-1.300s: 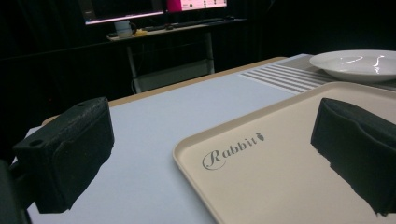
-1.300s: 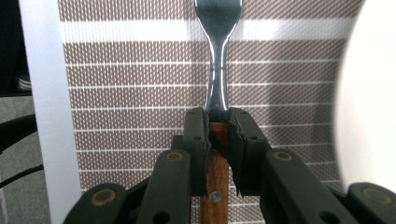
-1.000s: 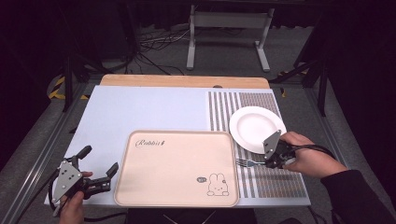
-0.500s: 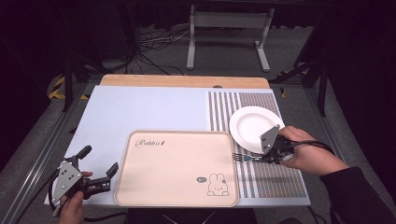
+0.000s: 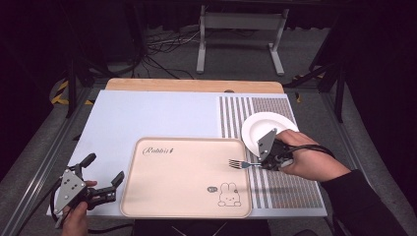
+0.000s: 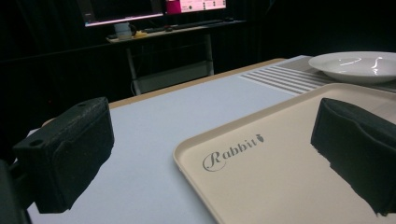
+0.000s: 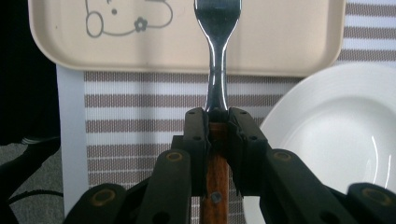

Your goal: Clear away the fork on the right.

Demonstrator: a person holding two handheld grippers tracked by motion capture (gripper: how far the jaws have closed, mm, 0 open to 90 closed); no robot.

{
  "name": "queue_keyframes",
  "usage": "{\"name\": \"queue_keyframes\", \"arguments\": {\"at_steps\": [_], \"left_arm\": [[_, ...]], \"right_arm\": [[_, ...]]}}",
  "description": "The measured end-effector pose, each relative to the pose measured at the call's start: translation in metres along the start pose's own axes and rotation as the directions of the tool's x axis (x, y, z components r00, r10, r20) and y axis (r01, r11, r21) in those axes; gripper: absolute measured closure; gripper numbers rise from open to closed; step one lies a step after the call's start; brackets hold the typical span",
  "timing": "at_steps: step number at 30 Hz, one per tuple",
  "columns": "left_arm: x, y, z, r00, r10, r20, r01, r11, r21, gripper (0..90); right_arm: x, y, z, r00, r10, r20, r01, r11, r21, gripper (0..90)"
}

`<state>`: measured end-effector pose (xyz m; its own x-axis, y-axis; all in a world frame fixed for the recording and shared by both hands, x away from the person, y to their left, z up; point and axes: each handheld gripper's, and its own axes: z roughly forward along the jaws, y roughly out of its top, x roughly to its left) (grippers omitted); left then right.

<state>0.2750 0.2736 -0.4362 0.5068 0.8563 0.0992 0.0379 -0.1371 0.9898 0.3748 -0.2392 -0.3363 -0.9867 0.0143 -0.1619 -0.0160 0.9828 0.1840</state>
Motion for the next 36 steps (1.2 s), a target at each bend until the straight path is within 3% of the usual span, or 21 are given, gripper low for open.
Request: {"name": "queue_keyframes", "arguments": {"at_steps": [14, 19, 21, 22, 24, 27, 29, 34, 36], "left_arm": [[0.0, 0.0, 0.0, 1.0, 0.0, 0.002, 0.0, 1.0, 0.001, 0.0], [0.0, 0.0, 0.0, 1.0, -0.001, 0.003, 0.001, 1.0, 0.002, 0.0], [0.001, 0.0, 0.0, 1.0, 0.002, 0.004, -0.002, 1.0, 0.002, 0.0], [0.0, 0.0, 0.0, 1.0, -0.001, 0.004, 0.001, 1.0, 0.001, 0.0], [0.0, 0.0, 0.0, 1.0, -0.002, 0.003, 0.002, 1.0, 0.001, 0.0], [0.001, 0.0, 0.0, 1.0, -0.002, 0.003, 0.002, 1.0, 0.002, 0.0], [0.001, 0.0, 0.0, 1.0, 0.002, 0.005, -0.002, 1.0, 0.003, 0.0], [0.001, 0.0, 0.0, 1.0, -0.004, 0.004, 0.004, 1.0, 0.002, 0.0], [0.001, 0.0, 0.0, 1.0, -0.003, 0.003, 0.003, 1.0, 0.002, 0.0]], "right_arm": [[-0.001, 0.04, 0.008, 0.9992, -0.037, -0.015, 0.037, 0.999, -0.024, 78.5], [0.0, 0.05, 0.007, 0.9978, 0.045, -0.047, -0.048, 0.998, -0.049, 78.5], [0.002, 0.056, 0.006, 0.992, 0.107, -0.067, -0.111, 0.992, -0.055, 78.5], [0.002, 0.056, 0.006, 0.992, 0.107, -0.067, -0.111, 0.992, -0.055, 78.5], [0.003, 0.059, 0.004, 0.9801, 0.175, -0.095, -0.18, 0.982, -0.052, 78.5], [0.005, 0.063, 0.003, 0.954, 0.272, -0.125, -0.283, 0.956, -0.075, 78.6], [0.006, 0.065, 0.003, 0.9434, 0.307, -0.126, -0.318, 0.945, -0.076, 78.5], [0.008, 0.069, 0.005, 0.9054, 0.409, -0.114, -0.419, 0.905, -0.079, 78.6], [0.009, 0.071, 0.005, 0.8959, 0.432, -0.103, -0.441, 0.894, -0.084, 78.6]]}}
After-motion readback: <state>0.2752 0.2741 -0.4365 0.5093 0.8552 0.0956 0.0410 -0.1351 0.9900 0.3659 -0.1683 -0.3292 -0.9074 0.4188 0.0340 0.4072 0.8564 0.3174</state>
